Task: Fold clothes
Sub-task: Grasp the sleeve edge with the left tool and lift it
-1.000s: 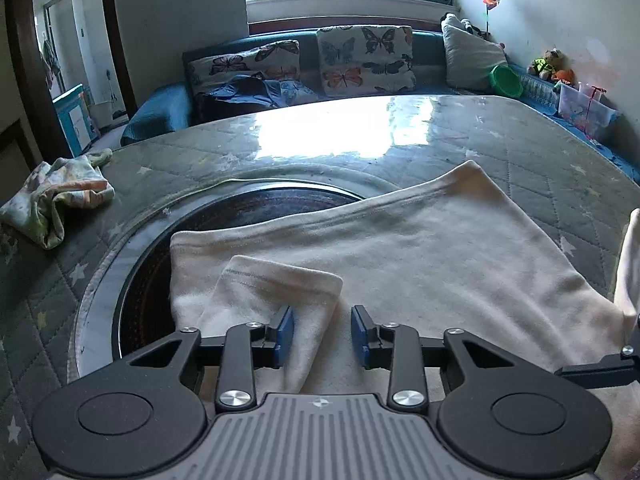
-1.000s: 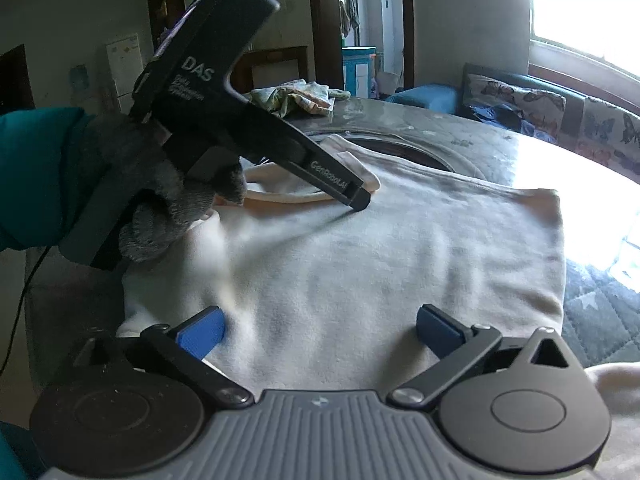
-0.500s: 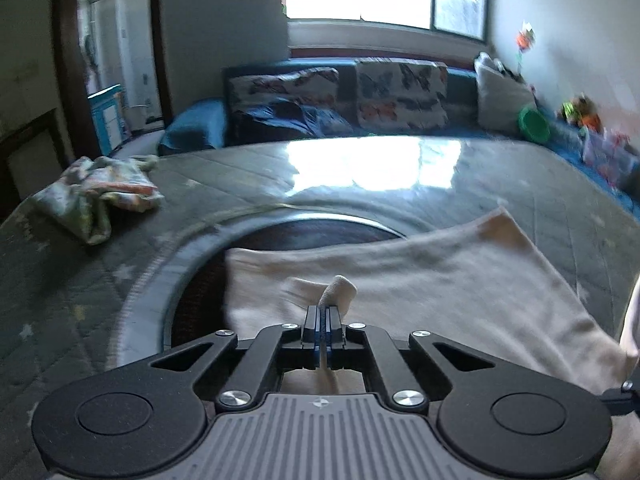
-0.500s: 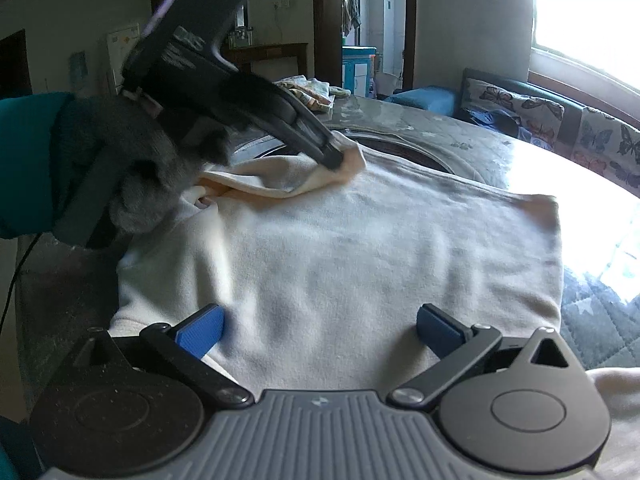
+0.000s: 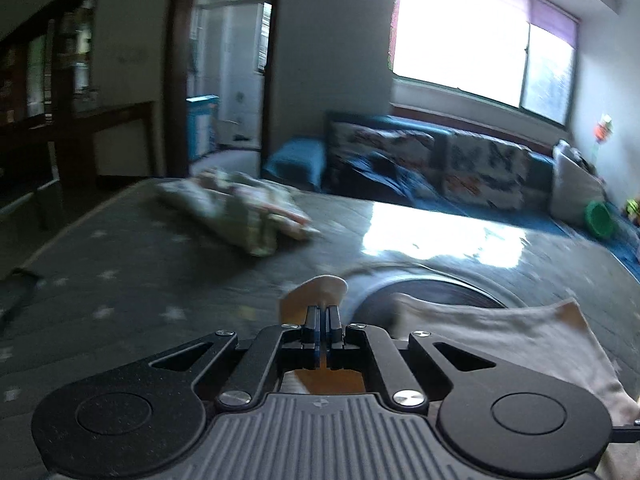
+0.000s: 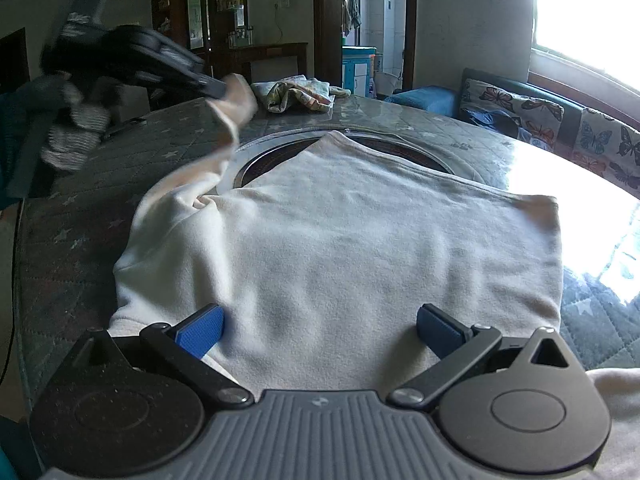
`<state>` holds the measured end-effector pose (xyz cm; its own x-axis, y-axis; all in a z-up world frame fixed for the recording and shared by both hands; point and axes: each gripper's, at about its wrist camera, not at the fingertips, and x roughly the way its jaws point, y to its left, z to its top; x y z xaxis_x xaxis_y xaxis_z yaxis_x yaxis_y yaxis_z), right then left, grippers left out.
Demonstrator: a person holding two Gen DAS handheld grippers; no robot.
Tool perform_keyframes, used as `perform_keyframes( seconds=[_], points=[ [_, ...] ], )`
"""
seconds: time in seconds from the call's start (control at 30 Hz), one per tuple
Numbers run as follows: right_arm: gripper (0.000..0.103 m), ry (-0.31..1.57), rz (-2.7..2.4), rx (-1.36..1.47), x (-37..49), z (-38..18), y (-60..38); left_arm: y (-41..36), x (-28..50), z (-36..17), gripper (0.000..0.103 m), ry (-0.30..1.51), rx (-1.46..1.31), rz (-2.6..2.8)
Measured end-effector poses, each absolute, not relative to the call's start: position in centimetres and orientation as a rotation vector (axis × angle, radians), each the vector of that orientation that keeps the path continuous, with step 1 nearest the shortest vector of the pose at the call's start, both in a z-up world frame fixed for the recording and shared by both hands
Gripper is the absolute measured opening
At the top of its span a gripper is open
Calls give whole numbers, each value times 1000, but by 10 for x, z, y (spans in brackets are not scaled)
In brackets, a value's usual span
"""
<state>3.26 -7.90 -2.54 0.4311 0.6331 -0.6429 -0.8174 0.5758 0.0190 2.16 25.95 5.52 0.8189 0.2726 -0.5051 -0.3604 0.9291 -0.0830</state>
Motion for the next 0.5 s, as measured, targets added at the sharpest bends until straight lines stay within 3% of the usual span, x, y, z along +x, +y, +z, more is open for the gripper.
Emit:
perform_keyframes(
  seconds=[0.3,0.5],
  points=[
    [103,653,923,-317,32,-26,-79,310,-44,55,3,469,-268,475],
    [103,655,923,-319,32,-25,-79,331,-61,27,3,549,-257,572]
  ],
)
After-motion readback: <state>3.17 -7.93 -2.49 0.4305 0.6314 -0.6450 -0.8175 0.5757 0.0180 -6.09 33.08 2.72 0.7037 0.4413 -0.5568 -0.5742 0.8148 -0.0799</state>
